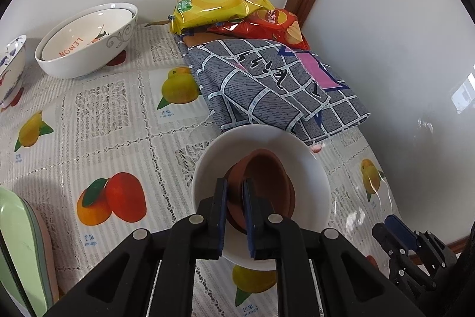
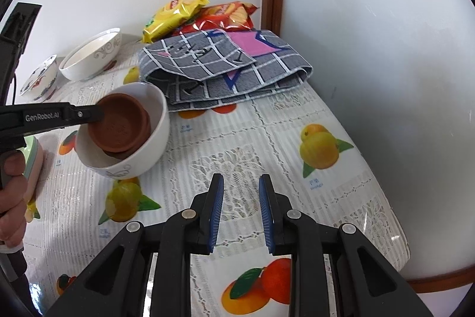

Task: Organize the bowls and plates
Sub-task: 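Lower the saucer into the white bowl and open the left gripper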

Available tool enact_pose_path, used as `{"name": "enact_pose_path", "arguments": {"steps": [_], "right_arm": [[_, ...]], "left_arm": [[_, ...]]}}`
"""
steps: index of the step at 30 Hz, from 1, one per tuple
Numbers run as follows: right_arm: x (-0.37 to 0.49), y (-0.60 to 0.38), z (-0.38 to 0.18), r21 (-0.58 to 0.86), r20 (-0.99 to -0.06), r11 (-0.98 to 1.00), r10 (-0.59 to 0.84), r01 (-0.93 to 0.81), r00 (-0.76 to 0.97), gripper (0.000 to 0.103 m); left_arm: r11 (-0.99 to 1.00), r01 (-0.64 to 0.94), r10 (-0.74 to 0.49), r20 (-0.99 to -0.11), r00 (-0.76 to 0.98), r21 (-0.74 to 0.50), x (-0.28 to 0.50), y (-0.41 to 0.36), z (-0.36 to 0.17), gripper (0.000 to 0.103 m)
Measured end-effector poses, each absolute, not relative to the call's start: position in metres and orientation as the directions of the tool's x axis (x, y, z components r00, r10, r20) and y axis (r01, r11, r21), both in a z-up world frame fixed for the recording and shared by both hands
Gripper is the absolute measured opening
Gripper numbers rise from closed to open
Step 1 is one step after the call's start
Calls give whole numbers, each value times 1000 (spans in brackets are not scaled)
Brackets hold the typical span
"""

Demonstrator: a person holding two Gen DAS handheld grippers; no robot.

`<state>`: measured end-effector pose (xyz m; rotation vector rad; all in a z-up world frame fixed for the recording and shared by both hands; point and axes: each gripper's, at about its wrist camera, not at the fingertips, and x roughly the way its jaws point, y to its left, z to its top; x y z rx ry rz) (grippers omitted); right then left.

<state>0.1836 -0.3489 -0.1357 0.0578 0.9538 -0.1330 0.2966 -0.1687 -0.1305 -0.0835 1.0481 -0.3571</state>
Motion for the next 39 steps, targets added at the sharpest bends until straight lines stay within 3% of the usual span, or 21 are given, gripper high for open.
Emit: {"name": "enact_pose_path", "arguments": {"steps": [6, 12, 18, 28, 32, 39], "right_arm": [[191, -338, -128, 21, -806, 993, -54, 119, 590, 24], [208, -330, -118, 68, -793, 993, -5, 96, 609, 24], [216, -324, -117, 92, -792, 992, 22, 85, 610, 24], [214, -330, -130, 80, -812, 991, 5, 103, 583, 24], [212, -334, -133, 70, -817, 992, -6, 109, 576, 24], [211, -342, -137, 66, -825, 990, -18, 127, 565, 24]], "left_arm": [[938, 280, -324, -813, 485, -207, 286, -165, -112, 11], [946, 258, -307, -804, 510, -197, 288, -153, -104, 19], [932, 269, -352, -792, 499, -245, 292, -150, -105, 19], [939, 284, -309, -839, 448, -194, 299, -171, -129, 19], [938, 283, -314, -835, 451, -200, 299, -171, -135, 11], [932, 262, -344, -831, 436, -249, 301, -166, -137, 10]]}}
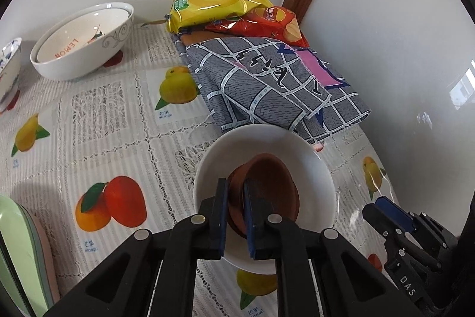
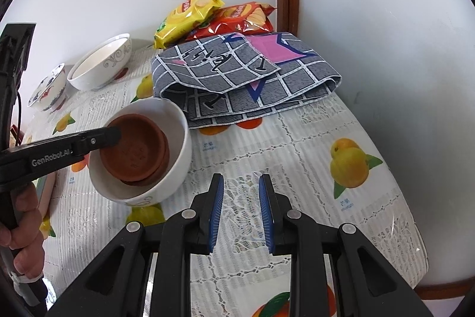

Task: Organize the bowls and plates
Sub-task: 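Lower the saucer into the white bowl and open the left gripper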

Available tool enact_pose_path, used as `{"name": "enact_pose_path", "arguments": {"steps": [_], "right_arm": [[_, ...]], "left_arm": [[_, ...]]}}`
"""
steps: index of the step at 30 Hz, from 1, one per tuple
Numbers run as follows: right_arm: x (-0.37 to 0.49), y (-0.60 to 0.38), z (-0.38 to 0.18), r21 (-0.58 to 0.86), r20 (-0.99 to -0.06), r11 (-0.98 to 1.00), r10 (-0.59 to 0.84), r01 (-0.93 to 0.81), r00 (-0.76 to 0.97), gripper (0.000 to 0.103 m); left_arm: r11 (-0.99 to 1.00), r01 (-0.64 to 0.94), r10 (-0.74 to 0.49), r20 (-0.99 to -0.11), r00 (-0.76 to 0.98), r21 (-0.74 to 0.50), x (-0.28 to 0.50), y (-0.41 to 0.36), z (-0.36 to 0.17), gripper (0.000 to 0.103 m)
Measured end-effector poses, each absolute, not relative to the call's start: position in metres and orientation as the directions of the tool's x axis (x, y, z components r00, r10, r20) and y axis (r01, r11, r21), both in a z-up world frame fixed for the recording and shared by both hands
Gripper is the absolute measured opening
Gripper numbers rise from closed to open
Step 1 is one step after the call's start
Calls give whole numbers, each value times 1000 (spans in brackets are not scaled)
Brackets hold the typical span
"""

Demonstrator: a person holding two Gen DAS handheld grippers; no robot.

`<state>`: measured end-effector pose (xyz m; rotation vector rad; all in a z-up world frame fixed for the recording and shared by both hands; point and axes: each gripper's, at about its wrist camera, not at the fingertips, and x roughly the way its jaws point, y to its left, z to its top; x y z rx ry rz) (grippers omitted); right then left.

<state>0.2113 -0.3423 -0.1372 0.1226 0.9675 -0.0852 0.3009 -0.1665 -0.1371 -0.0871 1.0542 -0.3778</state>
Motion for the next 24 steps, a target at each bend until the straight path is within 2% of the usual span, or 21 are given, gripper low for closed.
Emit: {"name": "enact_pose_path", "arguments": {"steps": [5, 19, 24], "right_arm": [[210, -342, -136, 68, -824, 990, -14, 124, 566, 24], [211, -338, -138, 60, -830, 992, -14, 114, 558, 24], [214, -334, -137, 68, -828, 992, -4, 107, 561, 24]], "left_arm": [[920, 246, -384, -822, 420, -304, 302, -162, -137, 10], [901, 254, -426, -822, 377, -351, 306, -159, -148, 10], [904, 268, -419, -813, 405, -333, 301, -155, -137, 14]]}}
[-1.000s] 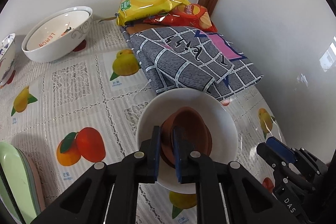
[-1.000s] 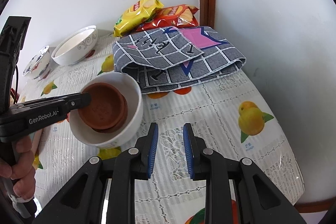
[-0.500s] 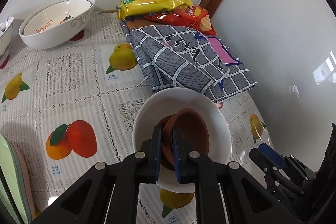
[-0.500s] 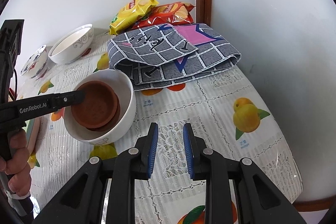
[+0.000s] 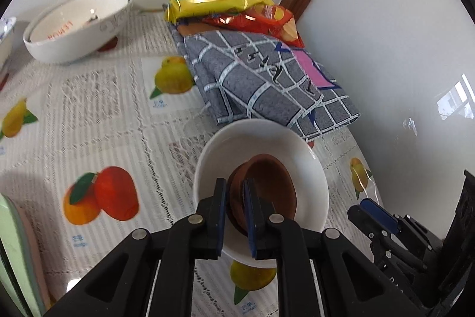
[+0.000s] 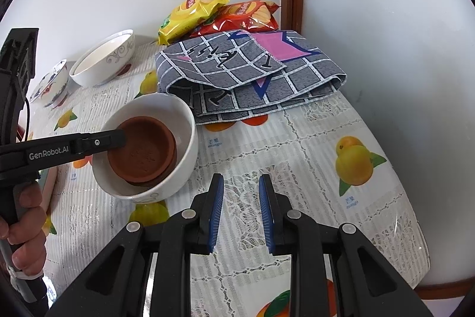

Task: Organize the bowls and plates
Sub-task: 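Lower the saucer into the white bowl and open the left gripper, then close both grippers on the rim of the white bowl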

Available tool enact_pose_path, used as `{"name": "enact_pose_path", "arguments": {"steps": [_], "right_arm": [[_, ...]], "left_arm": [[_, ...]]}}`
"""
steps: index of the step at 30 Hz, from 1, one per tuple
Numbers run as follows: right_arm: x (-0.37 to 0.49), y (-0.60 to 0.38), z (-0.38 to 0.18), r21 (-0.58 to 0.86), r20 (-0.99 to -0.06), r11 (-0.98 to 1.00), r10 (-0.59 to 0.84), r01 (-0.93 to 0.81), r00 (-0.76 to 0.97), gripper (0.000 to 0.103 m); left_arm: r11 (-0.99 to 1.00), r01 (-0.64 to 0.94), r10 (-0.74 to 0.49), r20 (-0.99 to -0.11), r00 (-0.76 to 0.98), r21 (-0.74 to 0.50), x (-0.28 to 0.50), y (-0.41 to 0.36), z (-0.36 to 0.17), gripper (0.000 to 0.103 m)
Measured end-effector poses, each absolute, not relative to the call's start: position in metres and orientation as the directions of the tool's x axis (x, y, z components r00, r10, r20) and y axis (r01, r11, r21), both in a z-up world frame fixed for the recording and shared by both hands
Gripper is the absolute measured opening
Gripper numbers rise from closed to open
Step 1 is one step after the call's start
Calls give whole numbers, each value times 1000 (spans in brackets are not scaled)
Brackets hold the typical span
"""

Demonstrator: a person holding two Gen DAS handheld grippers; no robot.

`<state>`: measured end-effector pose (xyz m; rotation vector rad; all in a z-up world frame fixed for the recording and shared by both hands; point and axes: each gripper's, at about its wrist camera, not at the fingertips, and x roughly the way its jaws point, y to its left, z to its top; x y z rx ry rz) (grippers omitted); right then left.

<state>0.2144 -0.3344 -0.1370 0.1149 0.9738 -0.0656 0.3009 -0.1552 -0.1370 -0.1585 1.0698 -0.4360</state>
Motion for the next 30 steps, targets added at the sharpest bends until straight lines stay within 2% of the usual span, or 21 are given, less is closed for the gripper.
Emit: {"name": "enact_pose_path", "arguments": {"steps": [5, 15, 18, 30], "right_arm": [[224, -330, -129, 90, -816, 991, 19, 96, 578, 24], [252, -311, -141, 160, -834, 987, 118, 32, 539, 24], [262, -307, -152, 128, -860, 991, 94, 34, 502, 21], [283, -301, -169, 97, -907, 993, 60, 68, 418, 21]], "left_arm": [[915, 270, -395, -800, 452, -299, 296, -147, -120, 23], [952, 215, -289, -863, 413, -216, 307, -140, -135, 23], [962, 216, -242, -883, 403, -166, 308, -146, -144, 24], [967, 225, -195, -914, 356, -119, 321, -158, -164, 29]]}}
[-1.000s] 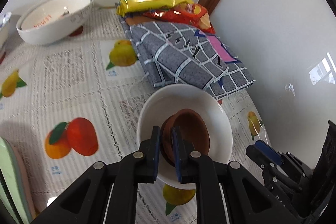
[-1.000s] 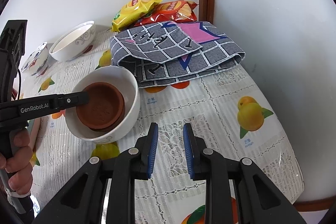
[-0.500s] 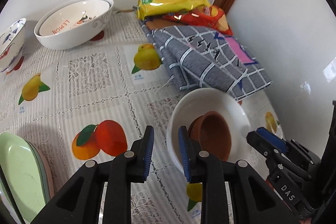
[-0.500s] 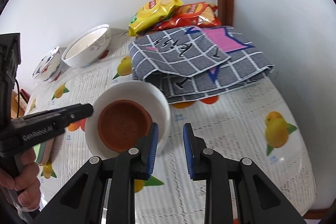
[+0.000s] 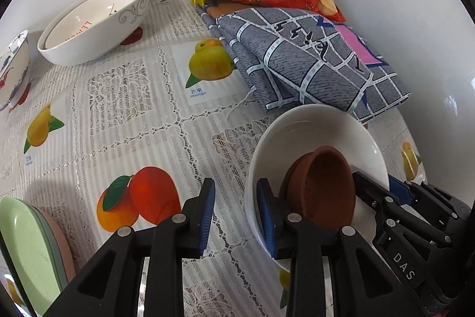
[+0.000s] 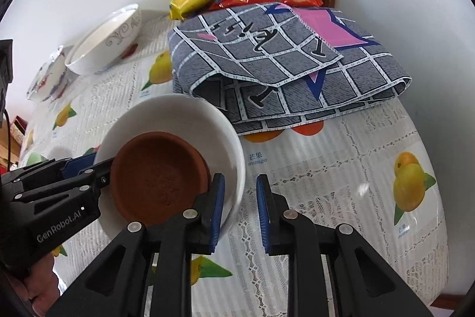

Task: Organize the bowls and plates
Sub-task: 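Close both grippers on the rim of the white bowl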

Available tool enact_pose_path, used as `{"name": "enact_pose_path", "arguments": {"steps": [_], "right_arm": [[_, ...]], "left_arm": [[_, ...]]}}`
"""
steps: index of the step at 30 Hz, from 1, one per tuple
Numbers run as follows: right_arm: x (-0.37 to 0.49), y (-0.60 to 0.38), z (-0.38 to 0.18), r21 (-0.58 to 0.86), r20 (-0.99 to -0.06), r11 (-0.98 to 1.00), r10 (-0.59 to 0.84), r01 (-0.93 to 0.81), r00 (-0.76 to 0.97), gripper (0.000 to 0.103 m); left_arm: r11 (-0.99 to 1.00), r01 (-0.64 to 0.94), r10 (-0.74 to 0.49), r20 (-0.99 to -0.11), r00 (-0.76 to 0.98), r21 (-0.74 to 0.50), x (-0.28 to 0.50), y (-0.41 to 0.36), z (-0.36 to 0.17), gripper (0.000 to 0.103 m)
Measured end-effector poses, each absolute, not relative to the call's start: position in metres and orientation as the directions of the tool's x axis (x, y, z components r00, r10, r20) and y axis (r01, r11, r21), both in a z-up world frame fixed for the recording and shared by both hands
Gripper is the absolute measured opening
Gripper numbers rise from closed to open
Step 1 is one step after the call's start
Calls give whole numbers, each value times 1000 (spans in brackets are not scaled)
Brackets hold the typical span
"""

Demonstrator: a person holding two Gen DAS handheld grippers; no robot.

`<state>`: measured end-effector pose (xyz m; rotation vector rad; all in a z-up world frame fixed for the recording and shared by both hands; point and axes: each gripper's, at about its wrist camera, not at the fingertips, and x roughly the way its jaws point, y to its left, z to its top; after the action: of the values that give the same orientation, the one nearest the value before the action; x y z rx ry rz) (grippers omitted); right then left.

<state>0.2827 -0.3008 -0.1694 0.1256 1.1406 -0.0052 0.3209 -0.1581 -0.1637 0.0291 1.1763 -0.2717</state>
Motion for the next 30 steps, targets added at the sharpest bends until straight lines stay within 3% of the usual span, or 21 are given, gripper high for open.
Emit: {"name": "enact_pose_path", "arguments": {"steps": [9, 15, 17, 22, 30], "right_arm": [[282, -307, -175, 110, -900, 989, 56, 99, 433, 38], [278, -306, -174, 102, -878, 991, 51, 82, 476, 38], [277, -306, -174, 108, -870, 991, 55, 81, 491, 36], [276, -306, -174, 215, -856, 972, 138, 100, 499, 13], [270, -306, -171, 212, -861, 968, 119, 136, 495, 13]], "left_arm": [[964, 219, -221, -915, 339, -151, 326, -159, -171, 27], [964, 217, -227, -908, 353, -157, 324, -159, -171, 25], [964, 212, -229, -907, 353, -161, 323, -159, -172, 23], [959, 232, -242, -902, 358, -166, 320, -165, -169, 11], [956, 242, -247, -900, 358, -166, 315, -168, -167, 10]]}}
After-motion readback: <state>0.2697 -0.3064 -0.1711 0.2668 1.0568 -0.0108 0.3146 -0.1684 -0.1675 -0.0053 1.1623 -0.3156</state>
